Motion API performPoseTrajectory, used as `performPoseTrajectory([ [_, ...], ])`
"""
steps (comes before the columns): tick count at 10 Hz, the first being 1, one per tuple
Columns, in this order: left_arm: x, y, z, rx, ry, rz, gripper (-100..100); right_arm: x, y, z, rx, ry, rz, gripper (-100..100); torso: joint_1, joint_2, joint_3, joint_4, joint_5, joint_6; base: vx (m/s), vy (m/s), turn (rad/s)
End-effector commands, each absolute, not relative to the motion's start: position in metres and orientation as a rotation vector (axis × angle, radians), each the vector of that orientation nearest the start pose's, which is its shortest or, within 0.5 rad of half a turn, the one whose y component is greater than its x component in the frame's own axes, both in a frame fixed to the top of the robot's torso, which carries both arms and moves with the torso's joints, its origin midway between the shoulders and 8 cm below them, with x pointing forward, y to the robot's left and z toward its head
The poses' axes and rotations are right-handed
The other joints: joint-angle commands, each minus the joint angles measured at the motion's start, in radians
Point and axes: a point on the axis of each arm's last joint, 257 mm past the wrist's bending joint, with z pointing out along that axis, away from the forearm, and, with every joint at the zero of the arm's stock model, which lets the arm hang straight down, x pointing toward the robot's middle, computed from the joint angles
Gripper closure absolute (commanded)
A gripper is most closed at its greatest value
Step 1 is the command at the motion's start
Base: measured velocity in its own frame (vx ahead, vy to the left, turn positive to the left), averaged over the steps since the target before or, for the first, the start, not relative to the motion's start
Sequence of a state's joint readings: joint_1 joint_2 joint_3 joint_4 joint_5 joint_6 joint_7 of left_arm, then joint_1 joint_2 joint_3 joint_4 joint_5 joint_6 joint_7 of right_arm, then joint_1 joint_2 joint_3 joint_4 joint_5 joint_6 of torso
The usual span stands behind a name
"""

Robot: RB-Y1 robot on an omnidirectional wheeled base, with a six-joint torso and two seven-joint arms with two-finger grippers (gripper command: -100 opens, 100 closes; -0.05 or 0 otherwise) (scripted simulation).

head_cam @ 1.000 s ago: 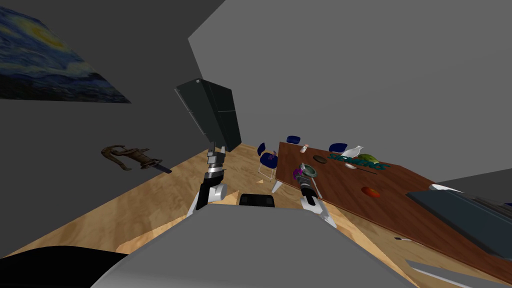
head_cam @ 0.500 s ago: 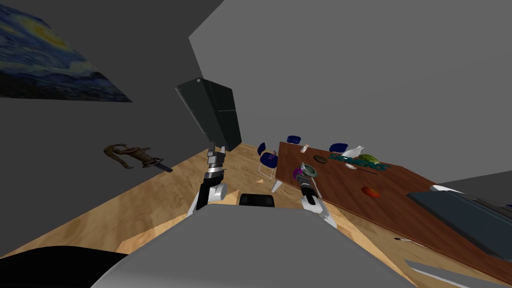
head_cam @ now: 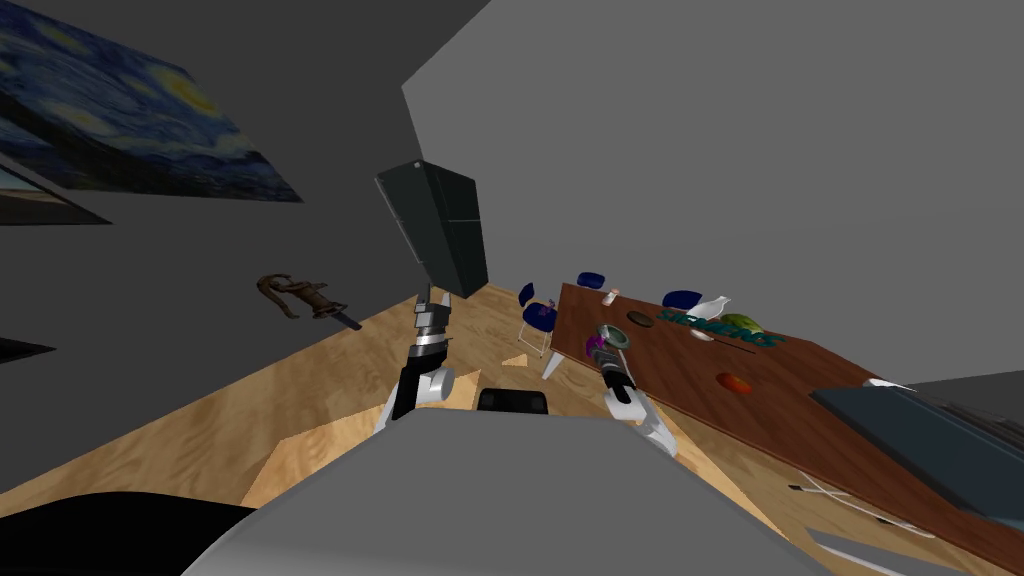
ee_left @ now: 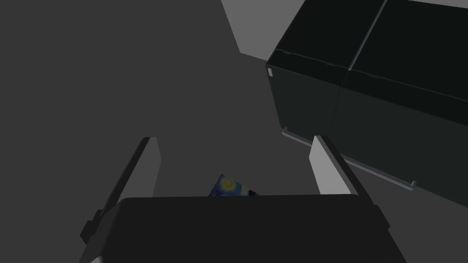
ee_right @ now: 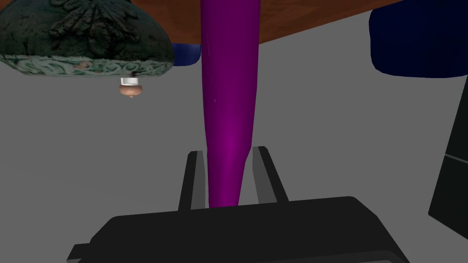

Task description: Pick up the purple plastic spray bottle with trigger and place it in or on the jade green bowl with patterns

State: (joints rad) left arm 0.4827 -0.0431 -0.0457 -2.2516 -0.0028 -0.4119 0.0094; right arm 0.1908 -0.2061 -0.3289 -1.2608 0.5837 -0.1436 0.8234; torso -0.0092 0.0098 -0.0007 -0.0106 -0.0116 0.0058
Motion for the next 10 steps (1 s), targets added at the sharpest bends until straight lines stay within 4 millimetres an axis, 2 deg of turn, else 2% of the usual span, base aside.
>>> performPoseTrajectory([
  [1,0.367,0.269,0.0,-0.778,0.645,-1.338,0,0.399,-0.486,-0.403,0.263,1.907,-0.308,100,0.0,0.0,0.0,0.0,0.0,0.0,-0.109,-0.026,0.07],
  [6,0.367,0.269,0.0,-0.777,0.645,-1.338,0,0.4,-0.497,-0.412,0.233,1.982,-0.339,100,-0.009,-0.001,-0.004,-0.007,-0.005,0.005,-0.117,-0.035,0.076],
  [10,0.367,0.269,0.0,-0.777,0.645,-1.338,0,0.402,-0.51,-0.412,0.23,2.017,-0.368,100,-0.014,-0.004,-0.007,-0.01,-0.007,0.006,-0.084,-0.039,0.057],
])
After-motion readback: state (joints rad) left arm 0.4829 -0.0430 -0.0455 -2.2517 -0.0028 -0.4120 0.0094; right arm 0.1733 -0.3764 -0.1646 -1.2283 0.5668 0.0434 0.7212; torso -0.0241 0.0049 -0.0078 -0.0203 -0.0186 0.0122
